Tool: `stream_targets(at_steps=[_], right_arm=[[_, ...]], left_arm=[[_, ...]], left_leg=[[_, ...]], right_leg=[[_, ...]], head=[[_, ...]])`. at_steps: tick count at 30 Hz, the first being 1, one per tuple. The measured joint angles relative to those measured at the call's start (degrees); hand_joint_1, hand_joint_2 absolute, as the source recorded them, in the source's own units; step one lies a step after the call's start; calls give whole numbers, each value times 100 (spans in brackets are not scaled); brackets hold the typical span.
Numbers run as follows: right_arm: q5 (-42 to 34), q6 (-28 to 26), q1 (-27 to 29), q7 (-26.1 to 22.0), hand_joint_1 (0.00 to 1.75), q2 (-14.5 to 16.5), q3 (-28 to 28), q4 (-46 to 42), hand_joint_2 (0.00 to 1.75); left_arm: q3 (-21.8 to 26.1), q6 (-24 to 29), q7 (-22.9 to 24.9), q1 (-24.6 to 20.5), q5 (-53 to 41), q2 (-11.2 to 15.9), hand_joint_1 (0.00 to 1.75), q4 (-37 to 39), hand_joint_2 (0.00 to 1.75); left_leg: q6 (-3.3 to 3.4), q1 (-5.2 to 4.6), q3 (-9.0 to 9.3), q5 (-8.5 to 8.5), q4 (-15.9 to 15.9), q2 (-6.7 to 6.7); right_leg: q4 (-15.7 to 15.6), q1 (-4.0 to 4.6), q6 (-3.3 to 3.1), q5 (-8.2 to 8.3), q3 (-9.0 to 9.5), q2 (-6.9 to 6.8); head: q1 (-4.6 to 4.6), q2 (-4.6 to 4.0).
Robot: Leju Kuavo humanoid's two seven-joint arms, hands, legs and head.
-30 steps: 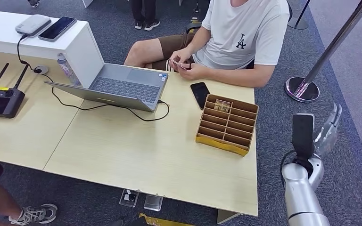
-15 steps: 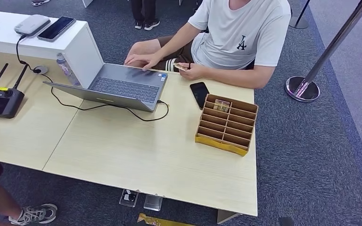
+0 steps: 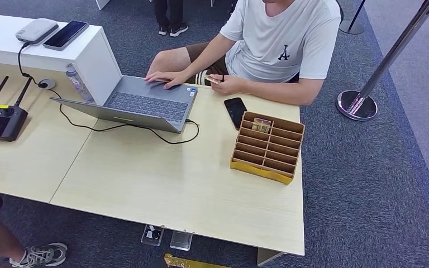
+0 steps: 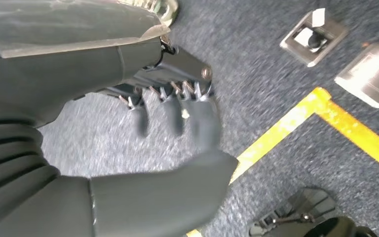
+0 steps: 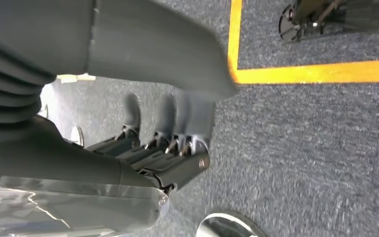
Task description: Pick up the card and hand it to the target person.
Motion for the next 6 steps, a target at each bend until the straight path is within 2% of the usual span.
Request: stream_targets(at_steps=[6], right_arm=[[-571,160,155,-174,0,-7,219,-31,0]], left_arm=[[-277,-92,93,199,970,95,0,-95,0]], left_leg=[[0,0,0,-1,-1,0]], right_leg=[[0,0,0,-1,-1,0]], head=[[1,0]])
